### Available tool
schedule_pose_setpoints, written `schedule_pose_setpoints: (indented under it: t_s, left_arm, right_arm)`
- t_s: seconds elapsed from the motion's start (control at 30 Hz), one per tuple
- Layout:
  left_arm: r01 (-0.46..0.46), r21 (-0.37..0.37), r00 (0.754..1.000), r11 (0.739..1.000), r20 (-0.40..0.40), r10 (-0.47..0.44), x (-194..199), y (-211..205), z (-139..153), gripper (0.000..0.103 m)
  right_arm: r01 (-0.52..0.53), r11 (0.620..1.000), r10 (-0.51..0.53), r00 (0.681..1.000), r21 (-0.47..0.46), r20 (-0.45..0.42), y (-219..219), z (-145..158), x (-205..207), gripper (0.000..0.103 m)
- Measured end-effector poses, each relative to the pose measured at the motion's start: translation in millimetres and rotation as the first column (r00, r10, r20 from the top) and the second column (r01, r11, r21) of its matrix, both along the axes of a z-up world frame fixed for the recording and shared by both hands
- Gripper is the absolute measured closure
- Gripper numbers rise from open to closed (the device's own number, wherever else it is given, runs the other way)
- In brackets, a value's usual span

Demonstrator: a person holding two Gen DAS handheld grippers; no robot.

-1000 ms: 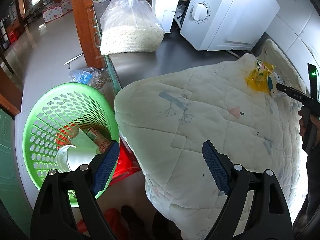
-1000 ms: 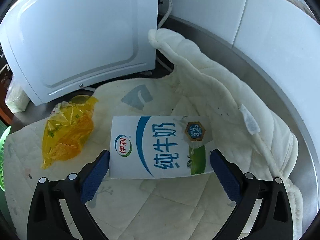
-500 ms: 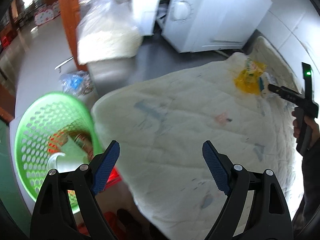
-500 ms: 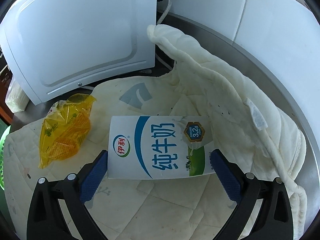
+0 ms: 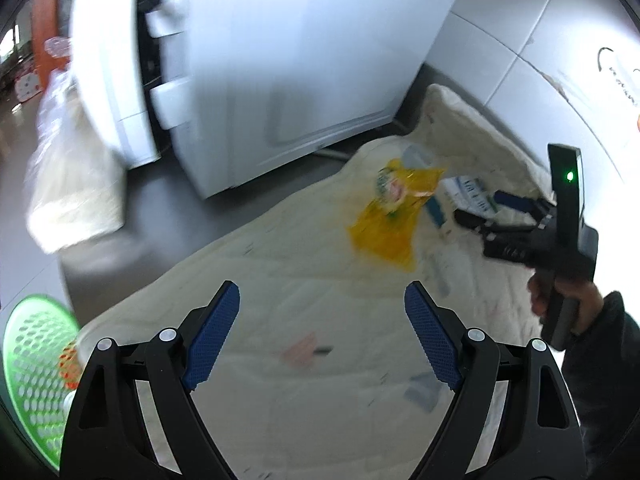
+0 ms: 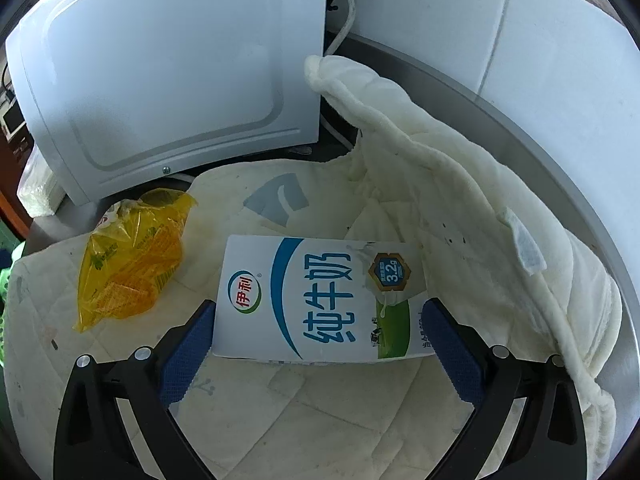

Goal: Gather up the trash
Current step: 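Grasp the white milk carton with the right tool while the left tool grasps the yellow snack bag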

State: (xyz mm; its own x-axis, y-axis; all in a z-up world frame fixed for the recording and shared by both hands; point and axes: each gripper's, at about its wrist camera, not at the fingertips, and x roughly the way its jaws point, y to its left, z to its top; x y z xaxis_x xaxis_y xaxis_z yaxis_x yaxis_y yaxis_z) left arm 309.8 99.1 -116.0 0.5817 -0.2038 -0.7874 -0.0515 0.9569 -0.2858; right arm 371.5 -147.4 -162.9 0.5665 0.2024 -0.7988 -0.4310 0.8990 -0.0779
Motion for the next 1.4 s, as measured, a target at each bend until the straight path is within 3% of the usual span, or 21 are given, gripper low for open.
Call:
schedule_pose_setpoints:
  t_s: [0.27, 0.63, 0.8, 0.87, 0.97, 1.13, 1.4]
  left_arm:
    - [0.064, 0.008, 0.998, 0.998, 0.014, -0.064, 41.4, -25.1, -0.2, 0.019]
    - [0.123, 0.002, 0.992, 0.992, -0.016, -0.123, 86.1, -49.3, -26.0, 0.022]
    - [0.15, -0.028, 0.988, 0.988, -0.032, -0.151, 97.8, -57.6, -39.4, 0.038]
    - [0.162, -0.025, 0.986, 0.986, -0.029, -0.163, 99.4, -62.1, -41.9, 0.053]
    - [0.171, -0.029, 0.985, 0.985, -0.026, -0.171, 98.4, -65.8, -45.0, 0.072]
    - [0.166, -0.002, 0.986, 0.986, -0.007, -0.166, 85.5, -66.4, -41.8, 0.081]
    - [0.142, -0.006, 0.99, 0.99, 0.027, -0.142, 59.4, -52.8, -29.2, 0.083]
  right_arm:
    - [-0.017, 1.0, 0.017, 1.0, -0.009, 0.013, 0.1, 1.1, -3.0, 0.006]
    - [-0.033, 0.999, 0.033, 0.999, -0.027, 0.024, 0.9, 0.9, -6.3, 0.006]
    - [-0.04, 0.999, 0.041, 0.998, -0.023, 0.043, 0.0, 2.4, -13.5, 0.012]
    - [-0.053, 0.999, 0.053, 0.998, -0.014, 0.046, -1.1, 5.1, -19.1, 0.019]
    - [-0.061, 0.998, 0.062, 0.997, -0.026, 0.045, 0.0, 7.2, -24.2, 0.02]
    - [-0.03, 0.998, 0.029, 0.999, 0.047, 0.015, -14.2, 12.3, -29.5, 0.019]
    - [-0.003, 0.994, 0.003, 1.0, 0.107, -0.001, -32.7, 21.1, -47.4, 0.009]
